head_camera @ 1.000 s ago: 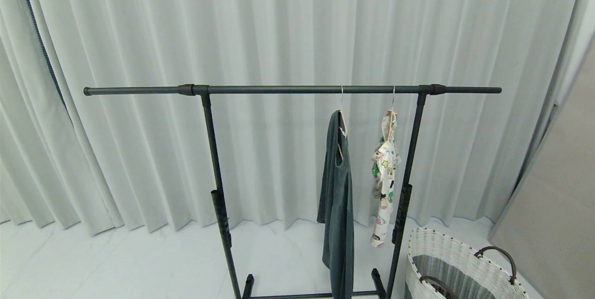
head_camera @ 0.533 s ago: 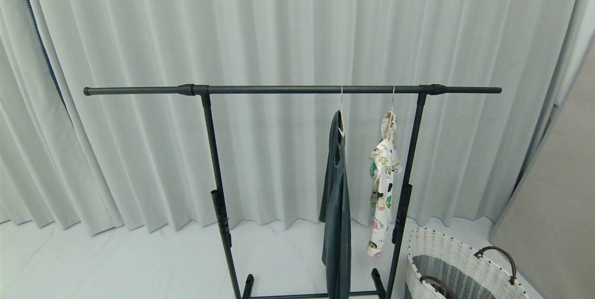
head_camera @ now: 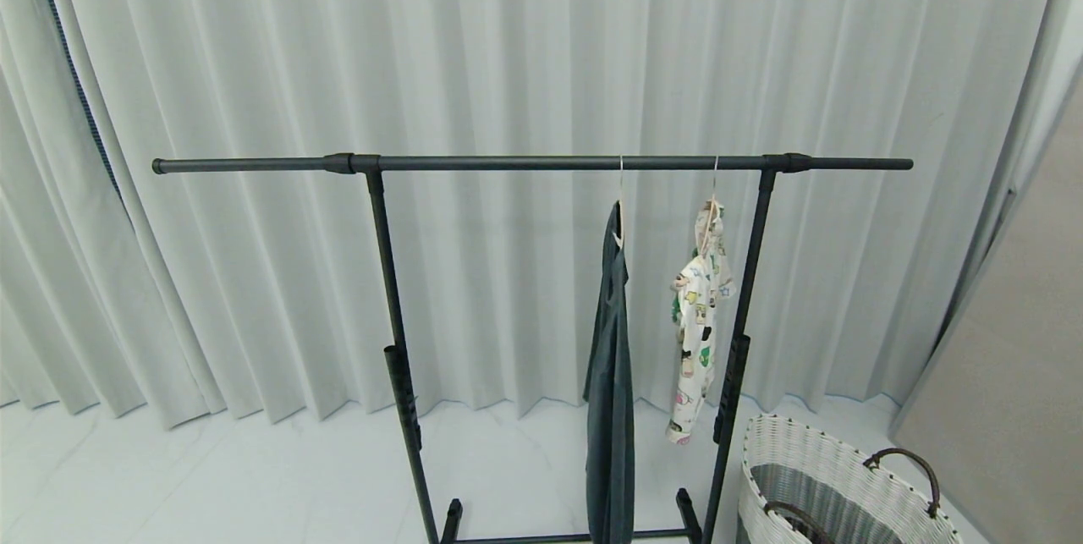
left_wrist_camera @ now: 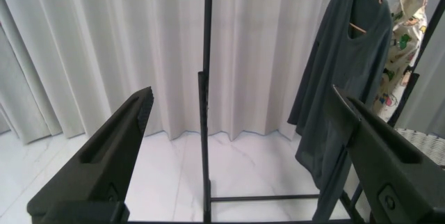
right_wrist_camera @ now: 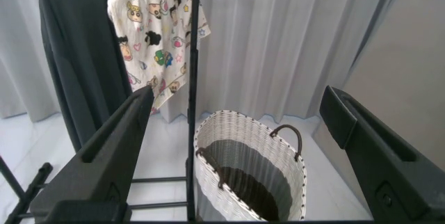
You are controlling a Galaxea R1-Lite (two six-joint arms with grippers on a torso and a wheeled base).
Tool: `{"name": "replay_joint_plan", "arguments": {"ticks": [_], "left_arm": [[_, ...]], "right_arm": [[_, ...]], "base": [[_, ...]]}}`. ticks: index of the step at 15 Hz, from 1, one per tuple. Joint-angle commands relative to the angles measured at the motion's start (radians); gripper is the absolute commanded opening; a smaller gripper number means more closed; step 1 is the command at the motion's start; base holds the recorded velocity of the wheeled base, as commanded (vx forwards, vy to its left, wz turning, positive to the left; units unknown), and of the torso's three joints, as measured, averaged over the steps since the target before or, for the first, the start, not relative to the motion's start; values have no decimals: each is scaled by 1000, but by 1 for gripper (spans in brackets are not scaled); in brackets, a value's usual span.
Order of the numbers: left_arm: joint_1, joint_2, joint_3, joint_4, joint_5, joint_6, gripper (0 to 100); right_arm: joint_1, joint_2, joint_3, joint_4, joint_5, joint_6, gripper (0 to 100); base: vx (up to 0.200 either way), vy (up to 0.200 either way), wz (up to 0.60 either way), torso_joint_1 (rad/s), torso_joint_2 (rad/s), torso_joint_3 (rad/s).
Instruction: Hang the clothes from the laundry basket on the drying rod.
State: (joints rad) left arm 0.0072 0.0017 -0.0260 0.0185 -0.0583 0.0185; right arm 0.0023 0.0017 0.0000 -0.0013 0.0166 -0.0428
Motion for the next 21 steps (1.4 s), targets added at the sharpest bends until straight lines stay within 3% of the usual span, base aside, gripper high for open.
{"name": "replay_joint_plan", "arguments": {"ticks": [1, 21], "left_arm": [[0, 0, 0, 0, 0, 0, 100], [0, 0, 0, 0, 0, 0, 100]], "right_arm": [[1, -2, 0, 0, 0, 0, 100], [1, 0, 0, 0, 0, -8, 100]], "base": [[0, 0, 0, 0, 0, 0], [0, 0, 0, 0, 0, 0]]}}
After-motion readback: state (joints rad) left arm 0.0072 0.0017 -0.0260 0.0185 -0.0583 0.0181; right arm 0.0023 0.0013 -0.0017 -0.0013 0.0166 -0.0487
